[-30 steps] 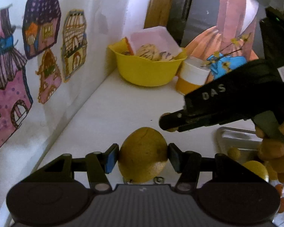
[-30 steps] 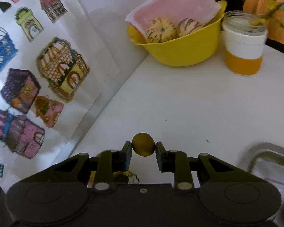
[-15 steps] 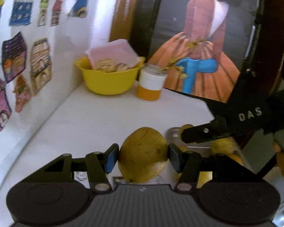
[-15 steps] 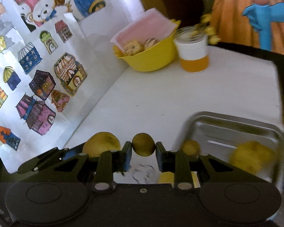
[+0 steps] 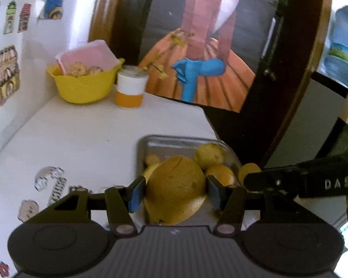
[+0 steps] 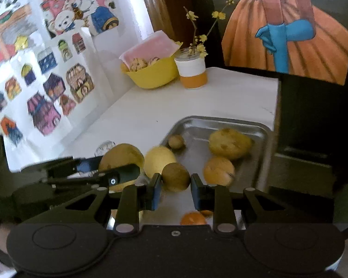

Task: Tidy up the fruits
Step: 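Carry the small brown fruit with the right tool while the left tool carries the pear to the tray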

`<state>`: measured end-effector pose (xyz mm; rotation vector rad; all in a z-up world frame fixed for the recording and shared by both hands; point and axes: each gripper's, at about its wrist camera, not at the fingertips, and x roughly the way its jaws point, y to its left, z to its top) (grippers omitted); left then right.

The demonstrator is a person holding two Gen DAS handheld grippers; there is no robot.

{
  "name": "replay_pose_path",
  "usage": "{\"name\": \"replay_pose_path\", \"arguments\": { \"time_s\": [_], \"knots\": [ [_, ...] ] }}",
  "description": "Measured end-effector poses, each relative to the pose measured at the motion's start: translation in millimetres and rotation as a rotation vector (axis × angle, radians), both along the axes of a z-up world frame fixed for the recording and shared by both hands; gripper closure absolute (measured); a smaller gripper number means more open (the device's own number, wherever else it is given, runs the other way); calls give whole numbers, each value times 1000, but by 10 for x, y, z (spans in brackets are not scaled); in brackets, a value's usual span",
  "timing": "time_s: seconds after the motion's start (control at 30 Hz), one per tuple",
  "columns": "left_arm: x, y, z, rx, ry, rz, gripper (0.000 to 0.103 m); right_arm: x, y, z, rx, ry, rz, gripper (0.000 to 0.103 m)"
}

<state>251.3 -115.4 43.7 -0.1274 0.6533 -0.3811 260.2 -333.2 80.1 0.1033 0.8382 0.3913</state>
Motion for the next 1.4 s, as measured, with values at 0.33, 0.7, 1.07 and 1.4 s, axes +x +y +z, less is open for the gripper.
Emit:
{"name": "replay_pose_path", "arguments": {
  "time_s": [0.33,0.7,1.07,1.4],
  "knots": [
    [-268,-259,-88,27,15,-83,42,-566,-11,-339,-82,-73,36,74],
    [-359,-404,-235,67,56,-137,42,-868,3,-635,-157,-133,19,74],
    [-408,-510,-325,118,74,-159,42,-934,74,-721,-207,-163,23,74],
    [-395,-497,-368,118,103,-160,42,-921,94,-773,-208,-160,17,74]
  ]
}}
